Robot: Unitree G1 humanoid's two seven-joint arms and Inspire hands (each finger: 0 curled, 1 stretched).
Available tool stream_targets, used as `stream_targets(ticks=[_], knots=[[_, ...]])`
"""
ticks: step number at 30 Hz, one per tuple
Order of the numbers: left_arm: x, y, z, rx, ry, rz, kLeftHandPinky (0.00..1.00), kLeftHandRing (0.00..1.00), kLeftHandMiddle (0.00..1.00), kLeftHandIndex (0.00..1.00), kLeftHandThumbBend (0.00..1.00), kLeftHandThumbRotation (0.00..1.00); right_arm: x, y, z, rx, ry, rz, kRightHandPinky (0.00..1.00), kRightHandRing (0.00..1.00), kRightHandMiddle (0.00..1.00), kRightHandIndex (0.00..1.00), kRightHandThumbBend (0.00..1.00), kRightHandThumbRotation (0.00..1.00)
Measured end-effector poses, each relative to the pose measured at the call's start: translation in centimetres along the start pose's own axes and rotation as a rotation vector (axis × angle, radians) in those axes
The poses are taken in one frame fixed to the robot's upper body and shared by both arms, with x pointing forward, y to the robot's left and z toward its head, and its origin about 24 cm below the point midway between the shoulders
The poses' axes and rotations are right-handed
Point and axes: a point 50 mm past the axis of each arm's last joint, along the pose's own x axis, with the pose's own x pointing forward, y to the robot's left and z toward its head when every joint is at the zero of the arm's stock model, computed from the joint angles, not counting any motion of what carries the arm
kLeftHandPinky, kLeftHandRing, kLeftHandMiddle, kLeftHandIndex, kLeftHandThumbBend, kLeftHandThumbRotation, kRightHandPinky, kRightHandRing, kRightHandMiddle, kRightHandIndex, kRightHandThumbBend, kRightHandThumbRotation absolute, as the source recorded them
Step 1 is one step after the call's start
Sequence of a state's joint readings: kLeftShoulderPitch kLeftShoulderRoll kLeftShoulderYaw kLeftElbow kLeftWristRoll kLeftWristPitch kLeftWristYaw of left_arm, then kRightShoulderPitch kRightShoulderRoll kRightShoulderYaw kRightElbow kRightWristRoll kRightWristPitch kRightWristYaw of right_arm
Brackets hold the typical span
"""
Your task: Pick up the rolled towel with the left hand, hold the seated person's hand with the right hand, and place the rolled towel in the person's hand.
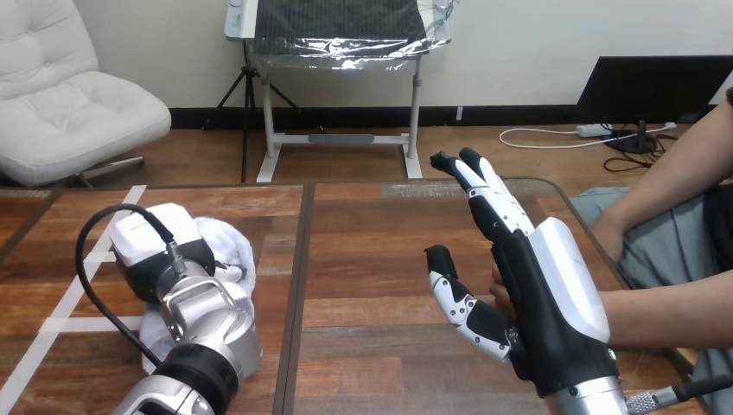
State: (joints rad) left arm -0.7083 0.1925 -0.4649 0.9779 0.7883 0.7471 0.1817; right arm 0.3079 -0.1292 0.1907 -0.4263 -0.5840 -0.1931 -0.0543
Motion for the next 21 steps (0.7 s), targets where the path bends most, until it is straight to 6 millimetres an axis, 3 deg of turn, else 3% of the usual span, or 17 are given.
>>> stream_targets(ticks=[21], knots=[[-0.38, -0.18, 0.67, -0.012, -0.042, 0.057, 0.16, 0.21, 0.30, 0.61, 0.64, 0.00, -0.03, -0.02, 0.00, -0.003, -0.004, 0.004, 1.00, 1.00, 1.00, 0.91, 0.18, 0.00]])
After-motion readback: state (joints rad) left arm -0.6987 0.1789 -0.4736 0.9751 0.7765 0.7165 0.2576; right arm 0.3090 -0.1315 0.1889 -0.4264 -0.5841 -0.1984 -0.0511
